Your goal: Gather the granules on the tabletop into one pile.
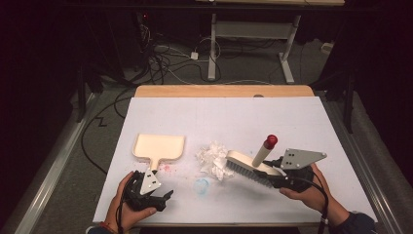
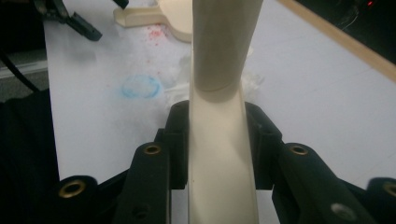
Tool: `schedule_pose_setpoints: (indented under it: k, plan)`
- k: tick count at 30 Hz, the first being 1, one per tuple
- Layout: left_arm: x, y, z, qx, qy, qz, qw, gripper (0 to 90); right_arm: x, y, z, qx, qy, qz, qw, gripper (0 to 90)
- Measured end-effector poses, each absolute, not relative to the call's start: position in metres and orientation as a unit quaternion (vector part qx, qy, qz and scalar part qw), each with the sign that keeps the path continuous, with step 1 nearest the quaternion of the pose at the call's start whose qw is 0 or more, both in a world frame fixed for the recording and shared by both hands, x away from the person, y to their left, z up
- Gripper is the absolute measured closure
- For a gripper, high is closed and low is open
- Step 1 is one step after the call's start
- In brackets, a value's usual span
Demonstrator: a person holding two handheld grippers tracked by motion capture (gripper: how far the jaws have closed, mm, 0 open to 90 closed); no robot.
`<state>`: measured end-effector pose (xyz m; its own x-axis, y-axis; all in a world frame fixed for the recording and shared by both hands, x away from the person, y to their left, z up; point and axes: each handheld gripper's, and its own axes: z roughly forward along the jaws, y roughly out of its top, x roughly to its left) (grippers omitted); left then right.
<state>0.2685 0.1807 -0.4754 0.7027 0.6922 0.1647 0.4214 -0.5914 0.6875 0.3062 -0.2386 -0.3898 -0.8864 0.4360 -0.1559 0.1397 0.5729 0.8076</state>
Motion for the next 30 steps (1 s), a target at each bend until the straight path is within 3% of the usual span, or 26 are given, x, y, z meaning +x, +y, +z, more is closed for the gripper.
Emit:
schedule_pose_setpoints:
  k: [8,16,23,30]
  plan:
    - [0.269,0.181,-0.475,0.866,0.323,0.213,0.318,16.3,0.314,-0.245,-0.375,0.184,0.848,0.446,0.22,68.0]
    - [0.27,0.182,-0.476,0.864,0.325,0.213,0.319,16.3,0.356,-0.227,-0.39,0.205,0.846,0.413,0.267,68.0]
    - [0.27,0.183,-0.477,0.865,0.327,0.21,0.317,16.3,0.399,-0.197,-0.412,0.213,0.856,0.375,0.284,68.1]
    - [0.27,0.185,-0.478,0.864,0.33,0.208,0.318,16.3,0.41,-0.175,-0.429,0.194,0.872,0.378,0.244,67.9]
